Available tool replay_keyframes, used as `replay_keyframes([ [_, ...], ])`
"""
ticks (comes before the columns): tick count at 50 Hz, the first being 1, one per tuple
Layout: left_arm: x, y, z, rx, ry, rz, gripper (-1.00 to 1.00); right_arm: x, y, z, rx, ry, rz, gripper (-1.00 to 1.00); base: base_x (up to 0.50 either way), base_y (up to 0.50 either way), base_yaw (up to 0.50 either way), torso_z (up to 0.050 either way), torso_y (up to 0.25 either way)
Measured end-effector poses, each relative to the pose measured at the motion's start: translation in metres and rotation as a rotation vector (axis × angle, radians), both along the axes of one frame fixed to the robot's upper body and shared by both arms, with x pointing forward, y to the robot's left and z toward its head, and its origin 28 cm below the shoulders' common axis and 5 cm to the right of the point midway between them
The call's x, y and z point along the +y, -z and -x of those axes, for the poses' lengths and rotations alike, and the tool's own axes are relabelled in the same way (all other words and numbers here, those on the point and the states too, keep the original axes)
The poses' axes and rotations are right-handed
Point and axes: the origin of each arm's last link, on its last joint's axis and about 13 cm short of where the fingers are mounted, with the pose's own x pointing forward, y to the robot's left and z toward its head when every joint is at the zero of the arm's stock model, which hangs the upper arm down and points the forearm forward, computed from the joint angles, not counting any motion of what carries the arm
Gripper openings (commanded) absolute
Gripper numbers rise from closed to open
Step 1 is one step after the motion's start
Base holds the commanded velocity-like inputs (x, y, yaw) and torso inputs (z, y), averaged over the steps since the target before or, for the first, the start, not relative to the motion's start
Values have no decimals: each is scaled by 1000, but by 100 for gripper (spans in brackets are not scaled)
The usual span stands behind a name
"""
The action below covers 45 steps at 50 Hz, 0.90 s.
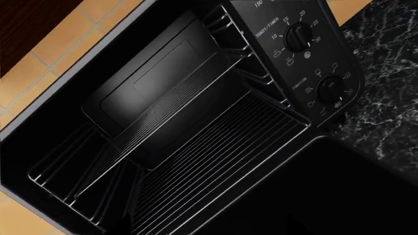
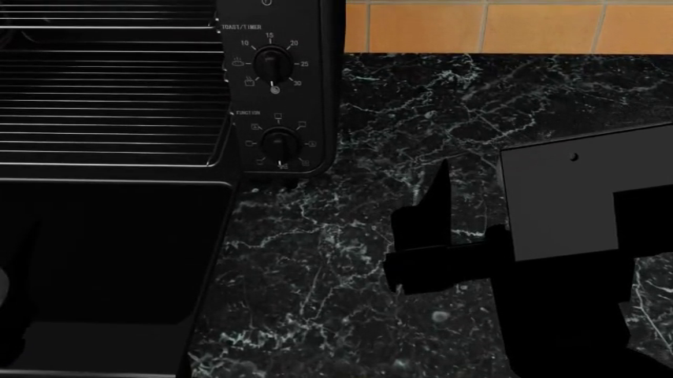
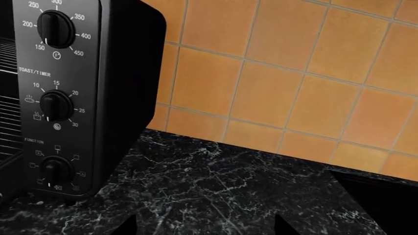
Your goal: Fully slide the toaster oven bottom rack0 out.
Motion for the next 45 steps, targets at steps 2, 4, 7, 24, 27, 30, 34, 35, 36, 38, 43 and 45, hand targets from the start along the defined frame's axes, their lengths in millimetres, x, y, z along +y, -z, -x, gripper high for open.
replay_keyframes([
  [2, 1, -3, -3, 11, 11, -33, 100, 0, 0, 0, -1, -2, 0, 100, 0, 0, 0, 0, 0],
  [4, 2, -6, -7, 22, 18, -64, 100, 0, 0, 1, -1, -3, -1, 100, 0, 0, 0, 0, 0],
  [7, 3, -10, -13, 37, 29, -108, 100, 0, 0, 1, -1, -5, -1, 100, 0, 0, 0, 0, 0],
  [24, 5, -16, -54, 109, 67, -266, 100, -3, 3, 5, 0, -9, -8, 100, 0, 0, 0, 0, 0],
  [27, 6, -13, -62, 122, 66, -283, 100, -3, 4, 5, 0, -9, -9, 100, 0, 0, 0, 0, 0],
  [30, 7, -10, -70, 137, 66, -299, 100, -3, 4, 6, 1, -9, -9, 100, 0, 0, 0, 0, 0],
  [34, 7, -6, -79, 152, 70, -321, 100, -4, 5, 6, 2, -8, -10, 100, 0, 0, 0, 0, 0],
  [35, 7, -6, -82, 155, 71, -326, 100, -4, 5, 6, 2, -8, -10, 100, 0, 0, 0, 0, 0],
  [36, 6, -5, -84, 158, 73, -330, 100, -4, 5, 6, 2, -8, -10, 100, 0, 0, 0, 0, 0],
  [38, 5, -3, -88, 164, 78, -340, 100, -4, 5, 6, 3, -8, -11, 100, 0, 0, 0, 0, 0],
  [43, 3, 3, -99, 177, 89, -360, 100, -4, 6, 6, 4, -8, -12, 100, 0, 0, 0, 0, 0],
  [45, 2, 4, -102, 181, 93, -367, 100, -4, 6, 7, 4, -8, -12, 100, 0, 0, 0, 0, 0],
])
